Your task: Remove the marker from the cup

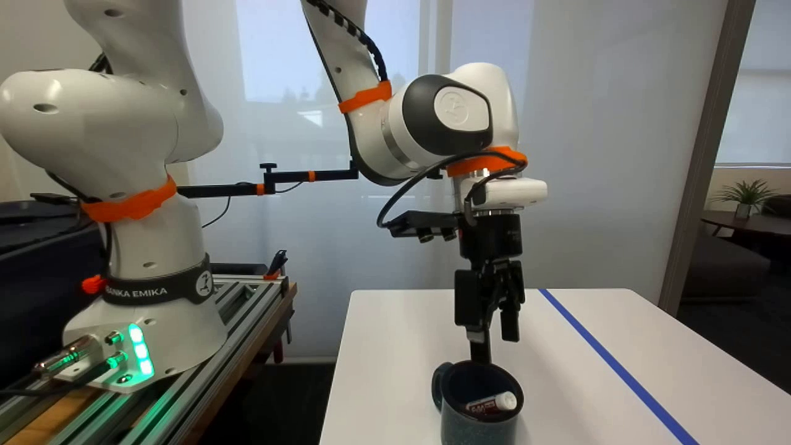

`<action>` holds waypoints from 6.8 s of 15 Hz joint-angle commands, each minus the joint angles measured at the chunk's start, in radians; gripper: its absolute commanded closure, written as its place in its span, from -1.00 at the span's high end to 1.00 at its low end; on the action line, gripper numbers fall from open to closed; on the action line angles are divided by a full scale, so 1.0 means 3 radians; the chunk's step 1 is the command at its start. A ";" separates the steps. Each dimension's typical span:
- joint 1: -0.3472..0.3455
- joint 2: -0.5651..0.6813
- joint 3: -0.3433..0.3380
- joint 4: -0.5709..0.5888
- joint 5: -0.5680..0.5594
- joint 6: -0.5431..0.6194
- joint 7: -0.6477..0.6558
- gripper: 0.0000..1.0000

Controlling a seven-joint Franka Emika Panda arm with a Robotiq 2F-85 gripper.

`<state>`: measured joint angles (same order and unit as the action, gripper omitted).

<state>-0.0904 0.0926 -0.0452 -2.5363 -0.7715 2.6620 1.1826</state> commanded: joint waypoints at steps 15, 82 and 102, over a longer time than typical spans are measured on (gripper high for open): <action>0.0047 0.0513 -0.0106 0.0223 -0.0390 0.0268 0.0590 0.09; 0.0904 0.0126 0.0150 0.1098 0.0799 -0.1704 -0.1507 0.98; 0.0262 -0.0706 0.0073 0.0673 0.1742 -0.1437 -0.3052 1.00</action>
<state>0.0057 -0.1190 -0.0403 -2.3359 -0.2522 2.2330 0.2701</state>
